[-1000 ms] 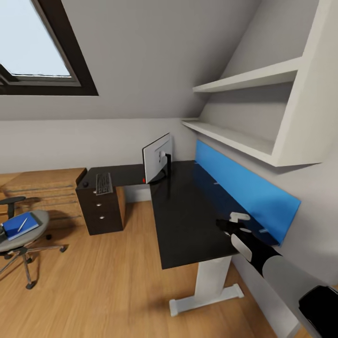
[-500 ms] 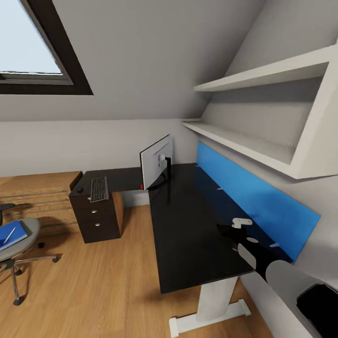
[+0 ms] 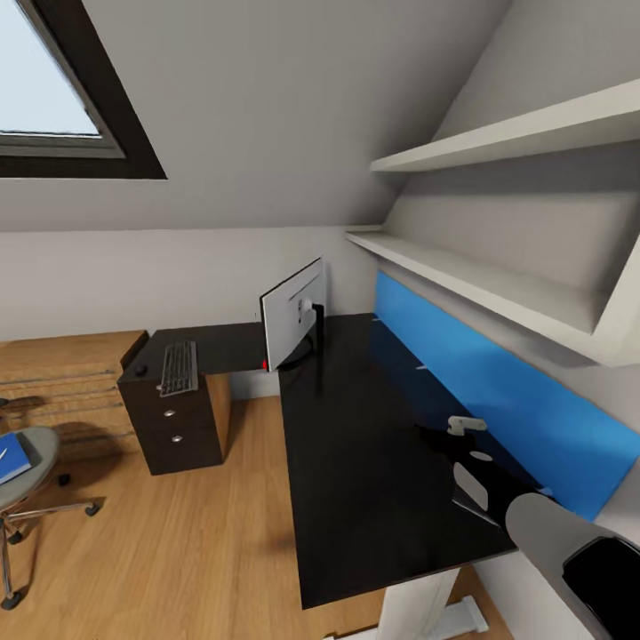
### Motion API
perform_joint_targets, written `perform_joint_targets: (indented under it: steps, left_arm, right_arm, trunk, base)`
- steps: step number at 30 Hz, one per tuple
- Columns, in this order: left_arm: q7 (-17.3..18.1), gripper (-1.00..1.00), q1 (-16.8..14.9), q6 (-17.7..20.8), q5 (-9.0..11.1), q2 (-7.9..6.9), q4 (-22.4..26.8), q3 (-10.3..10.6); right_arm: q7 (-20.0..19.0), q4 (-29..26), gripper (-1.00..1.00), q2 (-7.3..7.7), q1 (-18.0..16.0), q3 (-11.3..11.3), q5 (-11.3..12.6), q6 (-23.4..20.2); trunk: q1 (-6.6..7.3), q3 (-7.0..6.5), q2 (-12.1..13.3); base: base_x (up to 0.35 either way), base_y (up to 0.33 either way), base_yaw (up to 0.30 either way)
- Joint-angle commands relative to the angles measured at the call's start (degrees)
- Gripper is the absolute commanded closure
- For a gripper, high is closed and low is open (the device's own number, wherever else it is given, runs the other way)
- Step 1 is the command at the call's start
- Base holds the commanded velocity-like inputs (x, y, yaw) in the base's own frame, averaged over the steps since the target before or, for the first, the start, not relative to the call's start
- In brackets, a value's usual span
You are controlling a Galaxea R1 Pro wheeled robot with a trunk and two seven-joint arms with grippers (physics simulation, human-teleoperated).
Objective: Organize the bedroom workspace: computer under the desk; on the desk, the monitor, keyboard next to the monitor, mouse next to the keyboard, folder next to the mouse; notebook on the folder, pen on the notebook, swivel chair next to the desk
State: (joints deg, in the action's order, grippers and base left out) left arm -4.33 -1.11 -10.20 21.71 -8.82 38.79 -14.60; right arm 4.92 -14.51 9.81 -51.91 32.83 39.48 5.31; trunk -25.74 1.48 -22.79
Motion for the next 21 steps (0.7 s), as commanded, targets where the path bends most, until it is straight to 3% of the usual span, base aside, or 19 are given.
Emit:
perform_joint_targets:
  steps: [1,7,21]
  left_arm:
    - [-0.07,-1.0,-0.04,-0.15,0.46,-0.05,0.09,-0.03]
    - [0.05,-1.0,-0.04,-0.02,0.44,-0.21,1.37,-0.72]
    - [-0.11,-1.0,-0.04,0.1,0.4,-0.06,3.06,-3.13]
  right_arm:
    - [0.88,-0.03,-1.0,0.04,-0.07,0.49,0.5,0.01]
    - [6.18,0.08,-1.0,0.04,-0.11,0.43,0.52,-2.88]
    - [8.48,0.6,-1.0,0.05,-0.29,0.39,0.67,-7.25]
  trunk:
    - [-0.05,0.14,-0.13]
    - [-0.05,0.14,-0.13]
    - [-0.05,0.14,-0.13]
  base:
    - [0.086,0.0,0.0]
    - [0.036,0.0,0.0]
    - [0.19,-0.085,0.0]
